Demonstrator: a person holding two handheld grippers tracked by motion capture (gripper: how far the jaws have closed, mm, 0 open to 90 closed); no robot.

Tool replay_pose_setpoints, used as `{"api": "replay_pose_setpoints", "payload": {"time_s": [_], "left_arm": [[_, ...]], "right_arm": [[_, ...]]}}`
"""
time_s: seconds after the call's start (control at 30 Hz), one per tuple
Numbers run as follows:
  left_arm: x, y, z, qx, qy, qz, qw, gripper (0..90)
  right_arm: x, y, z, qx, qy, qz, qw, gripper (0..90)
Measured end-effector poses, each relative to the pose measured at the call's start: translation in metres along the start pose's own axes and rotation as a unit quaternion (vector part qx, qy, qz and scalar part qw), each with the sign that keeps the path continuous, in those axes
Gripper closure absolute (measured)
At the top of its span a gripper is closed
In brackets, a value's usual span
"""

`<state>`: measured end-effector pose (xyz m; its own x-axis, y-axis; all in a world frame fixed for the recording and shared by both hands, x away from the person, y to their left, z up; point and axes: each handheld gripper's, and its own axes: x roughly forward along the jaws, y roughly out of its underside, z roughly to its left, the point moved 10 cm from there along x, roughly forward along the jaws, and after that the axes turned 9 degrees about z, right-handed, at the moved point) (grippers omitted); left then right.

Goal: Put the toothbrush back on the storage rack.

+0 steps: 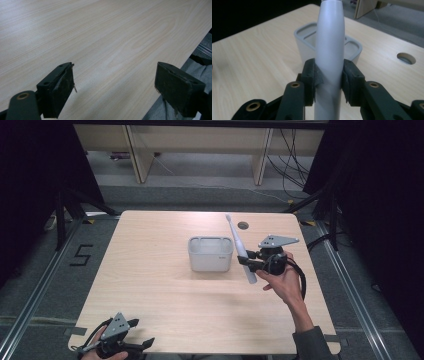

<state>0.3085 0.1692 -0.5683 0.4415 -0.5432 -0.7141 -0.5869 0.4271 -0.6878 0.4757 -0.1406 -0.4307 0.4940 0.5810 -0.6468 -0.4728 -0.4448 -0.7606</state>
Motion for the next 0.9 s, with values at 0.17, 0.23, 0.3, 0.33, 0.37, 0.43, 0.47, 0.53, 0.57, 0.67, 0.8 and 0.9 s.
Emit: {"api": "replay_pose_setpoints", "payload": {"time_s": [0.17, 0.23, 0.3, 0.33, 0.37, 0.43, 0.47, 0.53, 0.57, 0.67, 0.8, 0.9], "left_arm": [[0.000, -0.001, 0.000, 0.000, -0.001, -0.004, 1.0000, 15.1], [0.000, 0.000, -0.001, 0.001, 0.001, 0.000, 1.0000, 15.1], [0.000, 0.000, -0.001, 0.001, 0.002, -0.002, 1.0000, 15.1], [0.000, 0.000, 0.001, 0.004, -0.001, 0.000, 1.0000, 15.1], [0.000, 0.000, 0.000, 0.001, 0.001, -0.003, 1.0000, 15.1], [-0.001, 0.001, 0.002, 0.012, -0.005, 0.007, 0.9999, 15.1], [-0.001, 0.001, 0.002, 0.012, -0.006, 0.007, 0.9999, 15.1], [-0.001, 0.001, 0.002, 0.011, -0.005, 0.006, 0.9999, 15.1], [0.000, -0.001, 0.000, 0.002, 0.001, -0.003, 1.0000, 15.1], [-0.001, 0.001, 0.002, 0.013, -0.006, 0.008, 0.9999, 15.1], [-0.001, 0.001, 0.002, 0.013, -0.005, 0.007, 0.9999, 15.1], [-0.001, 0.001, 0.002, 0.013, -0.005, 0.007, 0.9999, 15.1]], "right_arm": [[0.011, -0.019, -0.002, 0.016, 0.007, -0.060, 0.9980, 66.7], [0.013, -0.023, -0.003, 0.008, 0.009, -0.069, 0.9976, 66.7], [0.016, -0.028, -0.003, 0.006, 0.016, -0.080, 0.9967, 66.7], [0.017, -0.031, -0.001, 0.012, 0.015, -0.088, 0.9960, 66.7], [0.020, -0.039, 0.000, 0.006, 0.017, -0.106, 0.9942, 66.7], [0.023, -0.044, 0.003, 0.003, 0.014, -0.113, 0.9935, 66.7], [0.023, -0.044, 0.003, 0.003, 0.014, -0.113, 0.9935, 66.7], [0.026, -0.049, 0.004, -0.001, 0.020, -0.119, 0.9927, 66.7], [0.030, -0.055, 0.008, 0.000, 0.012, -0.132, 0.9912, 66.7], [0.032, -0.059, 0.008, -0.003, 0.016, -0.134, 0.9908, 66.7], [0.037, -0.069, 0.011, -0.006, 0.014, -0.145, 0.9893, 66.7], [0.041, -0.075, 0.012, -0.007, 0.012, -0.148, 0.9890, 66.7]]}}
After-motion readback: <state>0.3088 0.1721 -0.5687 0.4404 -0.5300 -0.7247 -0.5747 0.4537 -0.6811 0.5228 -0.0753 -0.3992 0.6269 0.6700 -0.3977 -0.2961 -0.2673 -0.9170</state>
